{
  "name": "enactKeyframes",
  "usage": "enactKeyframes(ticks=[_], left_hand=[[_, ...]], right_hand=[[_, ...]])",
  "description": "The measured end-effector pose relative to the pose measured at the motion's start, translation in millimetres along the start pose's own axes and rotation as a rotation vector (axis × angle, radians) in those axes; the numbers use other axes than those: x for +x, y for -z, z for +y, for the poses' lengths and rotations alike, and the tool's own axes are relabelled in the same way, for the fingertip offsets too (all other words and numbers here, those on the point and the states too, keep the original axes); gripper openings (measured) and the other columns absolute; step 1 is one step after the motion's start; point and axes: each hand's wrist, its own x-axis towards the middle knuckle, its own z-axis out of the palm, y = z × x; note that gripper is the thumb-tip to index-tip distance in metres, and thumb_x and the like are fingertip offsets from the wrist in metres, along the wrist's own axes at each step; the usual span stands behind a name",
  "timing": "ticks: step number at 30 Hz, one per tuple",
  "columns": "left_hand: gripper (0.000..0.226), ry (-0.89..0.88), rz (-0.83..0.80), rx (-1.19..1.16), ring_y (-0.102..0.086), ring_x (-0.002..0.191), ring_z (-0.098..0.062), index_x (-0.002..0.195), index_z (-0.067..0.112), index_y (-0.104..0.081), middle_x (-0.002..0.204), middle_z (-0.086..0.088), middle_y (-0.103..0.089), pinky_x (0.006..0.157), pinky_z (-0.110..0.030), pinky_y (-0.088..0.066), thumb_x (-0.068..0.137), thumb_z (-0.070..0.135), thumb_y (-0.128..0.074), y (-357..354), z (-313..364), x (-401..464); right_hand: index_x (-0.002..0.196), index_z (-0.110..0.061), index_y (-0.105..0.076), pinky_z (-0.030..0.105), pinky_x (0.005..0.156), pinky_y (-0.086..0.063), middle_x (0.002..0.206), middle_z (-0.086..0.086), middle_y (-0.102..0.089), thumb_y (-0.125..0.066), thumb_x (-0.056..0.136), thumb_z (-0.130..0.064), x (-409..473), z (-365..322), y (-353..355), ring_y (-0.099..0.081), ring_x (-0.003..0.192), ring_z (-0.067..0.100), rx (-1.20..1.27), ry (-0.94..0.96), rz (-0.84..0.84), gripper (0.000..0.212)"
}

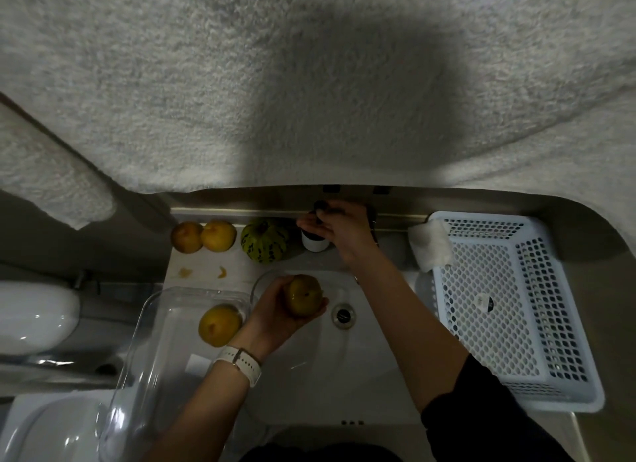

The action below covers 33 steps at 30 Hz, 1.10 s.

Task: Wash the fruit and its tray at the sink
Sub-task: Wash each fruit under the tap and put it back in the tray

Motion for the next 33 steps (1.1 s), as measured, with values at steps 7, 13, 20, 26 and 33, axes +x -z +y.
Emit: enactKeyframes(ticks=[7, 13, 20, 26, 33], left_hand=[[0.04, -0.012, -0.06, -0.101, -0.063, 0.107, -0.046, 0.118, 0.006, -0.056, 0.124, -0.025, -0.06, 0.085, -0.052, -0.056, 0.084, 0.025, -0.063, -5, 6, -7], [0.036, -0.043, -0.129, -0.13, -0.053, 0.123, -0.044, 0.112, 0.004, -0.062, 0.12, -0.021, -0.063, 0.083, -0.053, -0.056, 0.083, 0.026, -0.064, -10, 8, -13], [0.053, 0.026, -0.101, 0.025, -0.063, 0.114, -0.036, 0.127, 0.011, -0.059, 0.129, -0.017, -0.062, 0.079, -0.044, -0.056, 0.086, 0.045, -0.056, -9, 10, -19], [0.045, -0.05, -0.102, 0.146, -0.071, 0.099, -0.021, 0.111, 0.018, -0.071, 0.11, -0.008, -0.073, 0.075, -0.033, -0.058, 0.088, 0.049, -0.048, -16, -2, -23], [0.036, -0.185, 0.024, 0.569, -0.071, 0.094, -0.018, 0.114, 0.027, -0.062, 0.109, -0.002, -0.072, 0.075, -0.038, -0.059, 0.104, 0.041, -0.031, -24, -22, -26]], right_hand=[[0.121, 0.022, -0.046, 0.029, 0.074, -0.057, 0.118, 0.042, -0.054, -0.04, 0.1, 0.002, -9, -2, 1, -0.067, 0.05, 0.011, 0.012, -0.018, -0.008, 0.029], [0.125, 0.014, -0.045, 0.022, 0.055, -0.056, 0.114, 0.044, -0.055, -0.046, 0.1, -0.007, -17, -3, 2, -0.065, 0.046, 0.013, 0.013, -0.041, 0.06, 0.033], [0.114, -0.006, -0.056, 0.03, 0.079, -0.058, 0.103, 0.019, -0.07, -0.041, 0.103, -0.013, -58, 30, 12, -0.071, 0.089, 0.023, -0.207, 0.386, 0.202, 0.019], [0.145, -0.025, -0.038, 0.02, 0.116, -0.024, 0.148, -0.011, -0.037, -0.037, 0.103, -0.026, -106, 87, 20, -0.031, 0.138, -0.003, -0.811, 0.514, -0.15, 0.041], [0.143, -0.026, -0.043, 0.012, 0.109, -0.023, 0.146, -0.003, -0.046, -0.036, 0.104, -0.032, -88, 87, 33, -0.041, 0.133, 0.008, -0.907, 0.349, -0.151, 0.04]])
